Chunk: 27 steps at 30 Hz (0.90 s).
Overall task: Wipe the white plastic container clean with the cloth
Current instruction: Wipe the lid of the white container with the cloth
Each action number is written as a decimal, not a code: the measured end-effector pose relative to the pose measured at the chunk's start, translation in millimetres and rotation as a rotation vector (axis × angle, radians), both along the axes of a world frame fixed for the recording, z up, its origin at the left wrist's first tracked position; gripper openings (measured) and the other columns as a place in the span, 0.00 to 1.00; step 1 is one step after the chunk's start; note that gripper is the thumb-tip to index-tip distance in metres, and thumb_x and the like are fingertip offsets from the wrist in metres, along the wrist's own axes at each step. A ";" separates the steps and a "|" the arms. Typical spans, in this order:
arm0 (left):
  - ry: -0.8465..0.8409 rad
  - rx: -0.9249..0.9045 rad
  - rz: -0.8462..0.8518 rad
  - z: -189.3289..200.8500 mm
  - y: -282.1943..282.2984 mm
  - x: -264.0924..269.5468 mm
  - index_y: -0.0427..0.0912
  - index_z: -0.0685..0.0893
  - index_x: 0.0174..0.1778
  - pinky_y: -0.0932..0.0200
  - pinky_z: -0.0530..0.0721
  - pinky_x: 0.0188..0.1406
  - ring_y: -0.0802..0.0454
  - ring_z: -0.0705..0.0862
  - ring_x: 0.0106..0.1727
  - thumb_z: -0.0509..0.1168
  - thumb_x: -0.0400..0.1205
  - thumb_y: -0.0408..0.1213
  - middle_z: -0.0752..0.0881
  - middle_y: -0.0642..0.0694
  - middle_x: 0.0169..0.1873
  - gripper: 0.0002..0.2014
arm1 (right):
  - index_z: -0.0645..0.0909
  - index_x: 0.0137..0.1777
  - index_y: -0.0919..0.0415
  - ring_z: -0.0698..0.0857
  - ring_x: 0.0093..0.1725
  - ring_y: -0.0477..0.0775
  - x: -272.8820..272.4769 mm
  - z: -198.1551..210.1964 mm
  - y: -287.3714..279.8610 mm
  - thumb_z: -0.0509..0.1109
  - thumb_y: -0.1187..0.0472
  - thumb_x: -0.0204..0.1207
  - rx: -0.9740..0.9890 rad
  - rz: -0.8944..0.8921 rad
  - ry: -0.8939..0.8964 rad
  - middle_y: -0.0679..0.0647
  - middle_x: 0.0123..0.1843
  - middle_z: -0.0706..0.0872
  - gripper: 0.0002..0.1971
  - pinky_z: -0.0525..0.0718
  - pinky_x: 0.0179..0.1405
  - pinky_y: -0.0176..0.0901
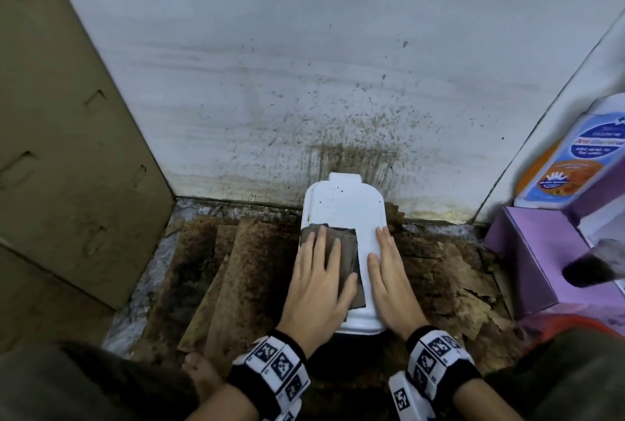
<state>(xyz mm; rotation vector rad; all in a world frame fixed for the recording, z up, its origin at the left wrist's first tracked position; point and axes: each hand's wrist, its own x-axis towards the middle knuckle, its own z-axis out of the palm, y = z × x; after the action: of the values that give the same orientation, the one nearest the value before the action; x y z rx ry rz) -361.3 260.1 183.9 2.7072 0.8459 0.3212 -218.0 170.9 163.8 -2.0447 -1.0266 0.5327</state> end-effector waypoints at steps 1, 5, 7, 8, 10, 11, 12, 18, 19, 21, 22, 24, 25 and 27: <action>0.052 0.010 0.006 -3.7 1.2 2.4 0.38 0.61 0.88 0.40 0.49 0.88 0.39 0.49 0.91 0.42 0.89 0.57 0.51 0.34 0.89 0.36 | 0.45 0.89 0.42 0.40 0.88 0.35 0.0 -0.2 -0.9 0.48 0.47 0.91 0.002 0.000 0.011 0.37 0.90 0.42 0.28 0.45 0.89 0.44; 0.084 0.064 -0.003 -12.9 0.4 6.9 0.32 0.62 0.87 0.40 0.51 0.85 0.35 0.55 0.89 0.44 0.90 0.55 0.58 0.30 0.87 0.35 | 0.48 0.89 0.44 0.42 0.87 0.34 -1.9 0.2 -2.2 0.48 0.50 0.92 0.040 -0.019 0.036 0.36 0.90 0.45 0.27 0.45 0.88 0.41; 0.093 0.060 -0.019 -15.3 1.9 6.9 0.33 0.57 0.88 0.39 0.50 0.87 0.36 0.49 0.90 0.41 0.90 0.57 0.53 0.31 0.88 0.36 | 0.48 0.89 0.44 0.42 0.88 0.34 -2.3 -0.4 -3.8 0.48 0.51 0.92 0.056 -0.032 0.046 0.36 0.90 0.45 0.27 0.45 0.88 0.39; 0.100 0.052 -0.014 -16.1 2.7 6.1 0.33 0.55 0.89 0.38 0.49 0.88 0.36 0.46 0.90 0.40 0.90 0.58 0.50 0.31 0.89 0.37 | 0.48 0.89 0.45 0.42 0.87 0.34 -2.2 -0.5 -3.8 0.48 0.51 0.92 0.061 -0.029 0.048 0.36 0.90 0.45 0.27 0.45 0.87 0.38; 0.099 0.018 -0.002 -14.8 2.6 6.0 0.33 0.50 0.89 0.39 0.48 0.89 0.36 0.41 0.90 0.40 0.89 0.60 0.46 0.31 0.89 0.40 | 0.49 0.89 0.45 0.42 0.87 0.33 -1.1 -1.5 -5.3 0.49 0.53 0.92 0.074 -0.025 0.041 0.36 0.90 0.45 0.27 0.45 0.87 0.37; 0.089 -0.006 0.004 -13.3 2.1 5.8 0.32 0.47 0.89 0.40 0.47 0.88 0.37 0.38 0.90 0.40 0.88 0.61 0.43 0.31 0.89 0.41 | 0.49 0.89 0.45 0.41 0.87 0.33 -0.9 -1.7 -5.6 0.49 0.53 0.92 0.078 -0.025 0.040 0.36 0.90 0.45 0.27 0.44 0.87 0.37; 0.083 -0.028 0.011 -13.0 1.6 5.6 0.32 0.45 0.89 0.42 0.45 0.88 0.38 0.35 0.90 0.39 0.88 0.62 0.41 0.32 0.89 0.42 | 0.49 0.89 0.45 0.41 0.87 0.32 -1.2 -2.1 -5.1 0.49 0.53 0.92 0.078 -0.026 0.046 0.35 0.90 0.45 0.27 0.44 0.87 0.36; 0.072 -0.072 0.128 -11.7 -8.5 7.1 0.32 0.45 0.89 0.46 0.45 0.89 0.38 0.40 0.90 0.38 0.84 0.65 0.41 0.32 0.89 0.46 | 0.52 0.89 0.44 0.43 0.87 0.31 -1.2 -4.4 -3.5 0.51 0.54 0.92 0.116 -0.050 0.034 0.35 0.89 0.49 0.26 0.43 0.84 0.29; 0.051 -0.106 0.142 -10.9 -9.2 7.9 0.34 0.42 0.89 0.50 0.41 0.88 0.40 0.37 0.90 0.38 0.83 0.67 0.38 0.34 0.89 0.47 | 0.53 0.89 0.44 0.44 0.87 0.31 -1.1 -5.1 -3.5 0.51 0.54 0.92 0.121 -0.053 0.037 0.35 0.89 0.50 0.26 0.44 0.85 0.31; 0.003 -0.183 0.160 -9.2 -8.1 9.4 0.38 0.39 0.90 0.57 0.36 0.85 0.46 0.33 0.89 0.41 0.82 0.70 0.34 0.40 0.89 0.49 | 0.53 0.88 0.44 0.44 0.86 0.31 -1.6 -5.7 -4.1 0.52 0.54 0.92 0.129 -0.055 0.044 0.35 0.89 0.50 0.26 0.46 0.86 0.34; -0.023 -0.217 0.166 -8.6 -6.4 9.6 0.40 0.39 0.90 0.60 0.35 0.84 0.50 0.32 0.89 0.44 0.82 0.71 0.33 0.42 0.89 0.49 | 0.54 0.88 0.44 0.45 0.86 0.31 -1.8 -5.7 -3.8 0.52 0.54 0.92 0.137 -0.056 0.049 0.34 0.89 0.50 0.26 0.46 0.86 0.35; -0.081 -0.252 0.157 -8.1 -2.2 8.7 0.42 0.43 0.91 0.64 0.35 0.82 0.55 0.31 0.87 0.49 0.80 0.72 0.34 0.45 0.89 0.51 | 0.55 0.88 0.43 0.45 0.86 0.31 -2.5 -5.9 -3.5 0.54 0.55 0.92 0.156 -0.069 0.065 0.34 0.89 0.51 0.26 0.47 0.85 0.35; -0.096 -0.258 0.144 -7.6 0.1 8.3 0.42 0.44 0.91 0.65 0.35 0.81 0.55 0.31 0.88 0.50 0.79 0.72 0.35 0.46 0.89 0.51 | 0.55 0.88 0.42 0.46 0.86 0.31 -2.8 -6.1 -3.2 0.54 0.55 0.91 0.166 -0.075 0.071 0.34 0.89 0.52 0.26 0.48 0.85 0.36; -0.090 -0.277 0.115 -7.8 6.3 8.8 0.43 0.43 0.90 0.67 0.34 0.81 0.56 0.32 0.88 0.50 0.78 0.73 0.35 0.47 0.89 0.52 | 0.56 0.87 0.42 0.46 0.86 0.31 -3.1 -6.8 -2.8 0.55 0.55 0.91 0.174 -0.082 0.074 0.34 0.89 0.52 0.26 0.48 0.85 0.36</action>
<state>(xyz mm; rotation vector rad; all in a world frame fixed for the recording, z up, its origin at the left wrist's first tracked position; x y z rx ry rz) -352.6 266.4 176.1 2.3780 0.9462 0.3216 -221.2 168.0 157.1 -1.8912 -0.9084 0.4565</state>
